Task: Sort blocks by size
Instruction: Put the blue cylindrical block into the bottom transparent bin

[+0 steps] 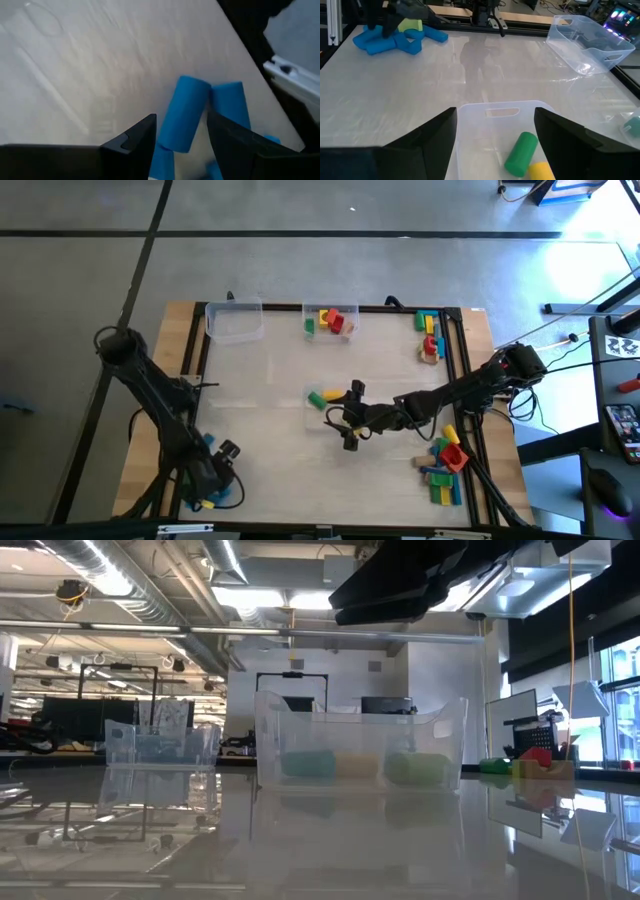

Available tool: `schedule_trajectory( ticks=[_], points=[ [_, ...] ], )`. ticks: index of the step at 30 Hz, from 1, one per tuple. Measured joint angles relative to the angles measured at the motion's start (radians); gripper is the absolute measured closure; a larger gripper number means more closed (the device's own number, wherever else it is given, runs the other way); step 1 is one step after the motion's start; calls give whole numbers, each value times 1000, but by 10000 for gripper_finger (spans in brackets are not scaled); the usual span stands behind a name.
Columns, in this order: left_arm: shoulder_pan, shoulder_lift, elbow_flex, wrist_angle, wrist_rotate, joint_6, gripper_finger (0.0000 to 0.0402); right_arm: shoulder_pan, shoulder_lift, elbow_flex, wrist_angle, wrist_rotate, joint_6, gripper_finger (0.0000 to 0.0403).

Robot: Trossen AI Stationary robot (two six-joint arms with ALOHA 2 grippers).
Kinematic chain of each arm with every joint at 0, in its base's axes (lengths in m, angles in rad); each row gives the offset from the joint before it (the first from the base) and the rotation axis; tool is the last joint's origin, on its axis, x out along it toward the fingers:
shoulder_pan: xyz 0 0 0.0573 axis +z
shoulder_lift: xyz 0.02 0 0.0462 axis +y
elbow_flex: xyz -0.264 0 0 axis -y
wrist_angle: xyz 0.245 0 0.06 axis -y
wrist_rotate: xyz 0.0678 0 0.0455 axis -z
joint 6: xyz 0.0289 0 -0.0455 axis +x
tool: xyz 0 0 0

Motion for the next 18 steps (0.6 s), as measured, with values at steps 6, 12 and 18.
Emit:
schedule_trajectory(
  ticks=[6,12,18],
  points=[
    [-22,47,0,3,2,2,229,-12,0,0,-1,-9,1,139],
    [-28,94,0,9,1,3,229,-12,0,0,-1,-9,0,139],
    [-28,161,1,8,-5,41,229,-11,0,0,-9,-9,1,139]
  ],
)
